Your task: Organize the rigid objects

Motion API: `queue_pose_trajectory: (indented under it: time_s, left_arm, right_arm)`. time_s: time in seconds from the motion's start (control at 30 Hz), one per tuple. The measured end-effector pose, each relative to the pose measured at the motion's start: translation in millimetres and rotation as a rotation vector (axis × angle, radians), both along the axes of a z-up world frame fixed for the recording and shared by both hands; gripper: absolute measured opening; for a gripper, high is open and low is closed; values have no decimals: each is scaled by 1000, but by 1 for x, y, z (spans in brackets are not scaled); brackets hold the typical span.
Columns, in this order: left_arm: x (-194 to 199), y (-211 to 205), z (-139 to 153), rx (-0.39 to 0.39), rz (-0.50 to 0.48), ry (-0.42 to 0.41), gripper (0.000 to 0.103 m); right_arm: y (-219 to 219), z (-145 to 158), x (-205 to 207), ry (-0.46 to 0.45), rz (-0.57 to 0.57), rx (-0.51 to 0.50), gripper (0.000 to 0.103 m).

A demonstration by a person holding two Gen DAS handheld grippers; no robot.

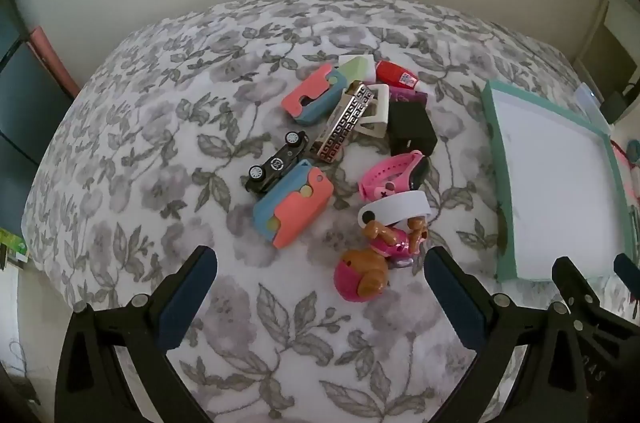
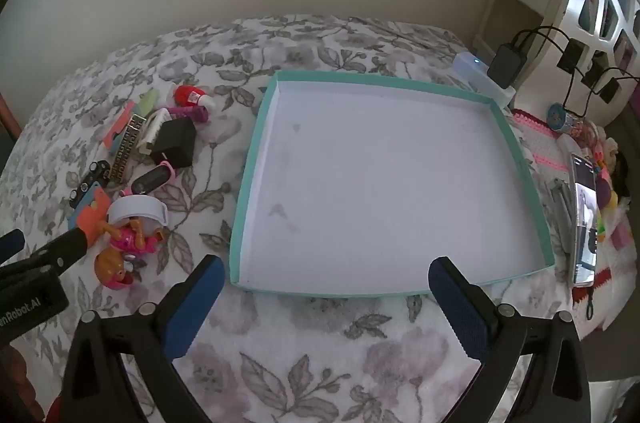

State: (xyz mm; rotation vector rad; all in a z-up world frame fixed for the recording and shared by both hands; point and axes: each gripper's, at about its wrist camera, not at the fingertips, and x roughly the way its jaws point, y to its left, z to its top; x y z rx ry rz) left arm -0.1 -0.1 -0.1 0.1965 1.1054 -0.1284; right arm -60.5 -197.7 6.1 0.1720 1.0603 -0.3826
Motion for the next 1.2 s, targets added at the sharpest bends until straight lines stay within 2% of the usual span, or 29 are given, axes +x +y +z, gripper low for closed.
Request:
queue_pose_trajectory:
  time_s: [0.47,1.2]
  left_arm:
    - [5,7,-3,18,56,28,103]
    - [6,10,-8,33,65,46,103]
  right_arm:
    - [3,-3,-2,16,-8,-4,103]
    - [4,-4,1,28,16,-5,103]
